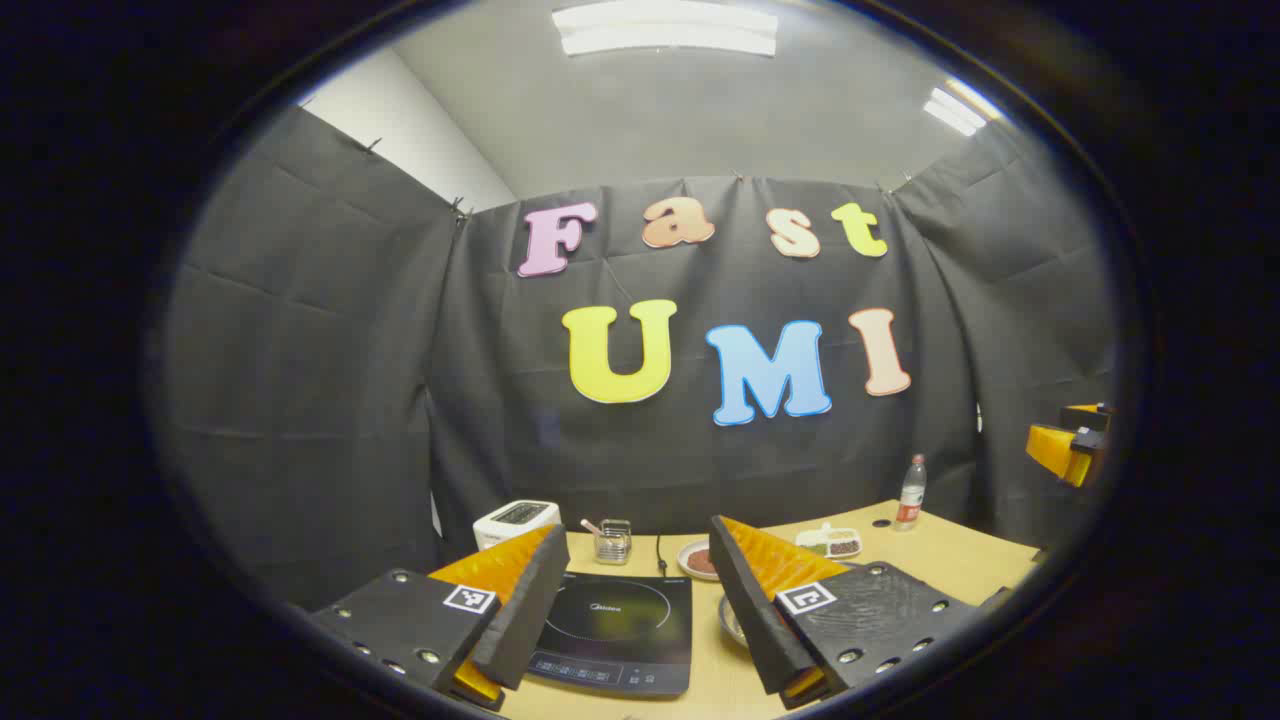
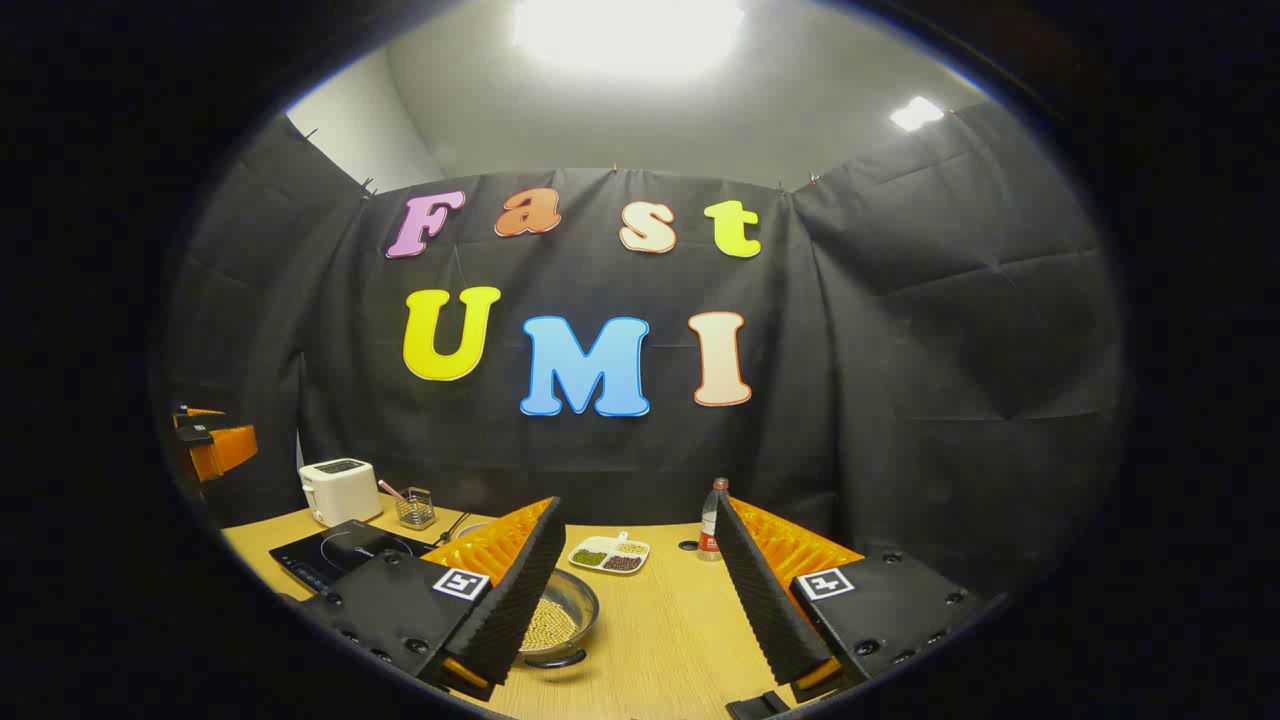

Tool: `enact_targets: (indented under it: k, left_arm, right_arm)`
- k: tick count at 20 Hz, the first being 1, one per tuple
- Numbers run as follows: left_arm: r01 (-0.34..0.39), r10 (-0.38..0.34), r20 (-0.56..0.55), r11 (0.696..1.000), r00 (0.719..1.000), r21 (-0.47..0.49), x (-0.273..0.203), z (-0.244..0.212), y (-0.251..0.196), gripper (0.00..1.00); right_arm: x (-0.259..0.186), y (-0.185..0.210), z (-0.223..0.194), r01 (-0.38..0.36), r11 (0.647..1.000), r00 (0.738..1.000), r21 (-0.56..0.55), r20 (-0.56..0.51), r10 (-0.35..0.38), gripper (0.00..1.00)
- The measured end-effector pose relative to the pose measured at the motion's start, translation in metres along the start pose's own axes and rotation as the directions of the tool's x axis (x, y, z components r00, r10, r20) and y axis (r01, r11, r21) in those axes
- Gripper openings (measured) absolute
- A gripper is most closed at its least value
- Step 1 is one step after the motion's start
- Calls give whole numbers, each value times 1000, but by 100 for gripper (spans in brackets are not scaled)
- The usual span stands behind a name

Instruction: First push the handle of the pot to place it horizontally, then grasp the pot with both hands and set it on the induction cooktop.

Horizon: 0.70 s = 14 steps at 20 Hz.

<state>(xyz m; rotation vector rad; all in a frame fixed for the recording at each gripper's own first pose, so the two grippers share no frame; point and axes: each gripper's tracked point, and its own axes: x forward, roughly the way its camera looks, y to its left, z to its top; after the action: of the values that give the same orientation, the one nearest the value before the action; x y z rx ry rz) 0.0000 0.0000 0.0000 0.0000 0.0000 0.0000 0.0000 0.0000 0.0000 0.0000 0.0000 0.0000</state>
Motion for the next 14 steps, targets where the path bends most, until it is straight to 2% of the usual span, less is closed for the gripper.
enact_targets:
  k: [7,14]
  left_arm:
    - [-18,18,-3,1000,1000,8,-3,2,3,84]
    - [-29,29,-14,999,999,19,-5,-2,5,86]
  right_arm:
    - [6,4,-5,-28,1000,999,6,-18,28,96]
    - [11,1,-12,-13,1000,999,19,-37,13,96]
